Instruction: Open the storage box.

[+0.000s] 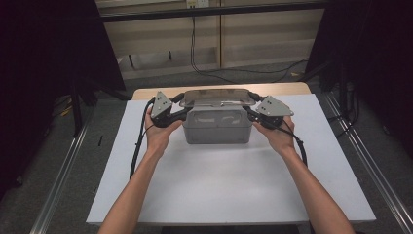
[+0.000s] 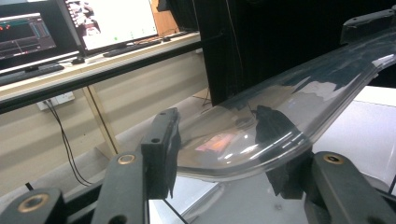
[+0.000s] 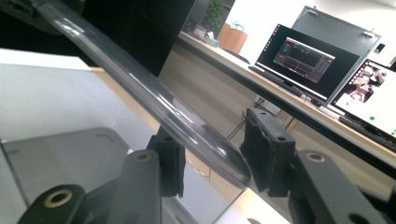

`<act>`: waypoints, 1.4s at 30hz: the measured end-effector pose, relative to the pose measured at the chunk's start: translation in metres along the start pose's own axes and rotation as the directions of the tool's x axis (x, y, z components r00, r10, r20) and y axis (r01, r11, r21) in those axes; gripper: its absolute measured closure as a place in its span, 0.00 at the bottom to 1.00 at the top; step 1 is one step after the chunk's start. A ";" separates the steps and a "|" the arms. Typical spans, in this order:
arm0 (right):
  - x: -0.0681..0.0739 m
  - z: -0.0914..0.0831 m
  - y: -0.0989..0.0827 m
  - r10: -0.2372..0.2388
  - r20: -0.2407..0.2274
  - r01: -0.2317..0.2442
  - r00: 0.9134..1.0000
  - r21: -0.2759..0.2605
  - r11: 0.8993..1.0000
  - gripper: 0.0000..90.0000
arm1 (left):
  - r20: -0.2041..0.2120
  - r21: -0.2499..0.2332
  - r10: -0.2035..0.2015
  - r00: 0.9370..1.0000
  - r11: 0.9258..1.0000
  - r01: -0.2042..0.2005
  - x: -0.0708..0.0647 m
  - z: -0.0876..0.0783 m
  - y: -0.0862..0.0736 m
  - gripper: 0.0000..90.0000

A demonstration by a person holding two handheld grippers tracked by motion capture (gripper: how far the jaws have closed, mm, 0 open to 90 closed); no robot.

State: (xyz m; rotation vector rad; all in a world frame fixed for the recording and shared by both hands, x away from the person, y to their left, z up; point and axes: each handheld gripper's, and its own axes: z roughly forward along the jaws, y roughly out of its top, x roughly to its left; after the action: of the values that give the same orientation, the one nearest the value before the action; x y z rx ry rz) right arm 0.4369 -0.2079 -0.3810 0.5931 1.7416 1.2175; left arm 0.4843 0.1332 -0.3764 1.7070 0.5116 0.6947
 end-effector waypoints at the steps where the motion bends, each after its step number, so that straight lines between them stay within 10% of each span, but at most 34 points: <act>1: -0.001 0.000 0.000 0.011 0.002 -0.011 1.000 -0.001 1.000 0.66 | 0.003 -0.003 -0.004 1.000 1.000 0.004 0.000 0.001 0.001 0.57; 42: -0.030 0.022 0.009 0.142 -0.034 -0.144 0.989 -0.056 0.988 0.67 | 0.004 -0.027 -0.034 0.999 0.999 0.034 0.025 0.010 0.021 0.67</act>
State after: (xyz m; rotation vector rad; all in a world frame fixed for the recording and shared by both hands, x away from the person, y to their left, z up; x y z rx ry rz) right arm 0.4695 -0.2169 -0.3636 0.6779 1.7063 1.3782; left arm 0.5089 0.1375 -0.3527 1.6699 0.5255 0.6710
